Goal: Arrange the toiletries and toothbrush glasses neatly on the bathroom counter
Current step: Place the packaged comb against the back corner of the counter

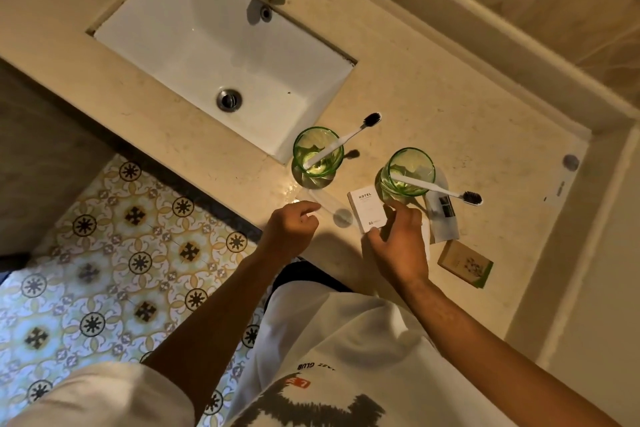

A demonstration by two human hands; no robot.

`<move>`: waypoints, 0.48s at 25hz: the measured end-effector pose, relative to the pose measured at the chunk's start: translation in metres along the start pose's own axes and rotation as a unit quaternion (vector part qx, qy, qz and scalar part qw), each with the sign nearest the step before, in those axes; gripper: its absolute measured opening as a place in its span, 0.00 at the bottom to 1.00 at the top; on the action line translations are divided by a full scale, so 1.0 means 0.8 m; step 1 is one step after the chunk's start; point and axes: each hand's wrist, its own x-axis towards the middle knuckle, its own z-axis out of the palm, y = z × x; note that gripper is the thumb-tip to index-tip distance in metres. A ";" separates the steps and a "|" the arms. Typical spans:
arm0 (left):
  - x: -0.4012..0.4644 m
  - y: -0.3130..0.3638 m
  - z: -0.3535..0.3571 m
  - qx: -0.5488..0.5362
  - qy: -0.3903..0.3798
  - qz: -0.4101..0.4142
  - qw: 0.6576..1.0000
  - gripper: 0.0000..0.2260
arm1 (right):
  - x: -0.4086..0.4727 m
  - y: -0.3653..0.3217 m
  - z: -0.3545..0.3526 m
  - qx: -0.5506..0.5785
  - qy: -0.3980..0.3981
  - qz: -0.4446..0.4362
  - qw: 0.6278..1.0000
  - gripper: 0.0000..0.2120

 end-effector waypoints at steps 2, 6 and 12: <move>0.000 -0.003 0.005 0.049 0.009 0.027 0.998 0.23 | -0.005 -0.001 0.002 -0.005 0.002 -0.023 1.000 0.22; -0.002 -0.010 0.001 0.136 -0.068 0.114 0.982 0.15 | -0.012 -0.009 0.015 -0.061 -0.093 -0.222 0.969 0.15; -0.005 -0.022 -0.003 0.233 -0.075 0.034 0.969 0.13 | -0.018 -0.023 0.048 -0.146 -0.102 -0.189 0.966 0.23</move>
